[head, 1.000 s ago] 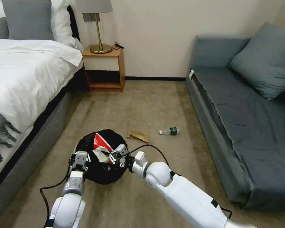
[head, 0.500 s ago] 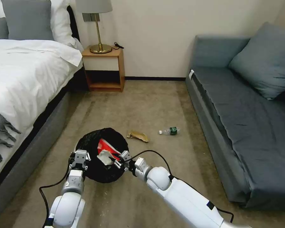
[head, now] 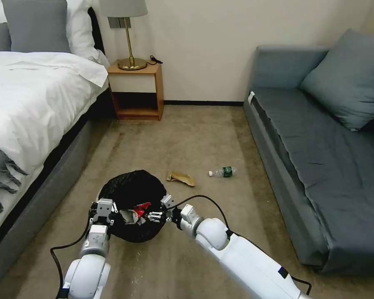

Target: Pick up the trash bin, then pick up the garbage on the floor and place it into the trash bin.

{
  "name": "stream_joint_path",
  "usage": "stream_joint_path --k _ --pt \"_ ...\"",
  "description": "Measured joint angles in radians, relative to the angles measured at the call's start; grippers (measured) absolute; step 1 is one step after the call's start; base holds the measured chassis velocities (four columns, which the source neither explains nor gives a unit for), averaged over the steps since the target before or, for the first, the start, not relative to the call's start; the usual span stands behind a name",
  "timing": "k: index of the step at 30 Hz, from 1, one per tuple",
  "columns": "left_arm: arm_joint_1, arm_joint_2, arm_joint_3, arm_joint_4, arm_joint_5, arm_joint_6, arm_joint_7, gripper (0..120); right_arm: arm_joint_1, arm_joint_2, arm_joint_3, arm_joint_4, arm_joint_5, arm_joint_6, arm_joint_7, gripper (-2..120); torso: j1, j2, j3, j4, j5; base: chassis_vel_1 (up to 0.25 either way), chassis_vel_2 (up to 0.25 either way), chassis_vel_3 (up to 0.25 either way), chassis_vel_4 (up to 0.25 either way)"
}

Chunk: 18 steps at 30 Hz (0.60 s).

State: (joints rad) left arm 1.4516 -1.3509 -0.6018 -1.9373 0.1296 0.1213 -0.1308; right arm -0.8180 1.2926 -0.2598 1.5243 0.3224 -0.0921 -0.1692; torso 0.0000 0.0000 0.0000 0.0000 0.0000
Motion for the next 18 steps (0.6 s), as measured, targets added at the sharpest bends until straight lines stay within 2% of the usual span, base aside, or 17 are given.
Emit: stream_joint_path --k 3,8,15,18 --pt "-0.006 0.008 -0.019 0.006 -0.017 0.000 0.001 2 -0.019 -0.008 0.046 0.036 0.053 0.004 0.016 99 0.000 0.000 0.000 0.0000 0.0000 0.000 0.000 0.000 0.000" --pt "-0.014 0.022 -0.044 0.017 -0.033 -0.001 0.001 2 -0.044 -0.034 0.134 0.048 0.073 -0.011 0.047 100 0.000 0.000 0.000 0.0000 0.0000 0.000 0.000 0.000 0.000" --pt "-0.019 0.030 -0.055 0.026 -0.042 -0.006 0.001 2 -0.059 -0.053 0.216 -0.016 0.073 -0.030 0.083 100 0.000 0.000 0.000 -0.0001 0.0001 0.000 0.000 0.000 0.000" --pt "-0.022 0.036 -0.064 0.034 -0.048 -0.012 0.000 2 -0.060 -0.055 0.277 -0.103 0.047 -0.043 0.117 100 0.000 0.000 0.000 0.0000 0.0001 0.000 0.000 0.000 0.000"
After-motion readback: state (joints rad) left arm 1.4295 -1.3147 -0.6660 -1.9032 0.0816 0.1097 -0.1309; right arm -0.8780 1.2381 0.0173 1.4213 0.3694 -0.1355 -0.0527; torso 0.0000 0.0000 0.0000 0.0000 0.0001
